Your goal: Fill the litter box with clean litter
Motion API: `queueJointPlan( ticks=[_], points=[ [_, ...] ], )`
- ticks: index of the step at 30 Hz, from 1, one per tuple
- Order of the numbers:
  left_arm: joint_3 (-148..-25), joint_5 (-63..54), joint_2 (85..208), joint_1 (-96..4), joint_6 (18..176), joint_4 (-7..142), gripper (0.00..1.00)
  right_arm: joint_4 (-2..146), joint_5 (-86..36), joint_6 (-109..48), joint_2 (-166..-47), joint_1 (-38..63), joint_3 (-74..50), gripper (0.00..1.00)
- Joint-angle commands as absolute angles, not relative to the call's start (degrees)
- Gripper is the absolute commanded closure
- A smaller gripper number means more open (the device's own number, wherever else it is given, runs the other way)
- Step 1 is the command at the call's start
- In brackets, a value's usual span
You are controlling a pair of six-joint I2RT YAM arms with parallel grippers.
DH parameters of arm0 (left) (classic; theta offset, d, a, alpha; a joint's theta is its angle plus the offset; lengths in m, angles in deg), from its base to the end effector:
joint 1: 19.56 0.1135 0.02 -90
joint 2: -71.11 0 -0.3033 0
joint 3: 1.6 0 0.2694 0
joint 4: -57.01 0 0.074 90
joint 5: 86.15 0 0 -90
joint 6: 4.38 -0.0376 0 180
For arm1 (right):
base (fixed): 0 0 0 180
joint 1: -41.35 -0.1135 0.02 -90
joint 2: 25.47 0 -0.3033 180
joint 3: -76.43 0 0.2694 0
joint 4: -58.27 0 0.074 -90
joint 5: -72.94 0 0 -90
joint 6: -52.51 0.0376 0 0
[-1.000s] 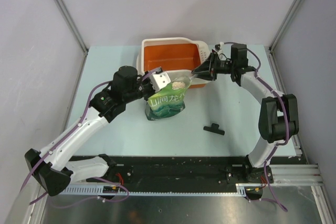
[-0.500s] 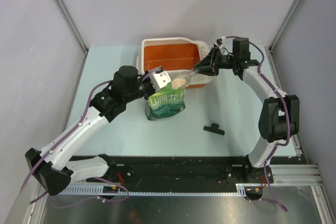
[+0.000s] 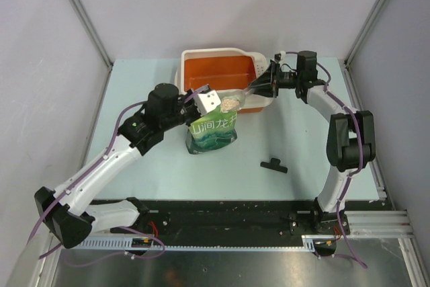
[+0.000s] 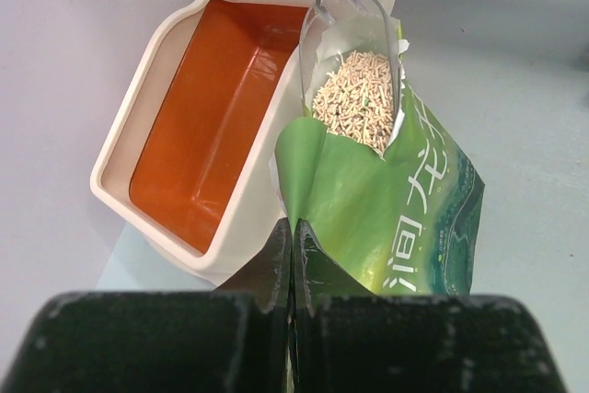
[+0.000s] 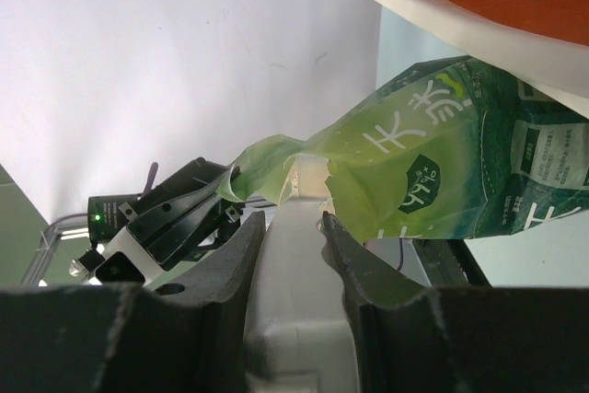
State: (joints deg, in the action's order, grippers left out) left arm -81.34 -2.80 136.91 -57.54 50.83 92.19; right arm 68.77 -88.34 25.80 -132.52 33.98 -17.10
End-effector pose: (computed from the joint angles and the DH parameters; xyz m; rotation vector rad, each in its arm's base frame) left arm 0.2030 -0.1640 0.4147 1.2131 1.5163 -0.1496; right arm 0.4412 0.0930 0.3055 0.1178 2.2479 1.9599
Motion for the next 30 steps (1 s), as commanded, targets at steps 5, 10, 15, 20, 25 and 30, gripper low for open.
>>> queueJointPlan(
  ticks=[5, 10, 15, 20, 25, 30],
  points=[
    [-86.1, 2.4, 136.0, -55.6, 48.4, 88.7, 1.00, 63.9, -91.0, 26.8, -134.5, 39.1, -18.2, 1.00],
    [-86.6, 2.5, 136.6, -55.0, 48.8, 88.6, 1.00, 61.6, -91.1, 28.6, -135.9, 39.4, -18.3, 1.00],
    [-87.4, 3.5, 137.2, -54.6, 48.7, 88.6, 1.00, 61.6, -91.3, 28.9, -136.8, 39.7, -20.2, 1.00],
    [-87.7, 3.3, 137.6, -53.9, 48.8, 88.5, 1.00, 61.4, -91.1, 29.7, -138.1, 39.5, -21.2, 1.00],
    [-88.0, 3.2, 138.4, -53.9, 49.5, 88.1, 1.00, 60.4, -90.8, 31.0, -140.2, 38.6, -22.4, 1.00],
    [-88.1, 3.8, 138.8, -53.9, 49.3, 88.0, 1.00, 59.9, -90.8, 32.5, -141.9, 38.3, -24.3, 1.00]
  ],
)
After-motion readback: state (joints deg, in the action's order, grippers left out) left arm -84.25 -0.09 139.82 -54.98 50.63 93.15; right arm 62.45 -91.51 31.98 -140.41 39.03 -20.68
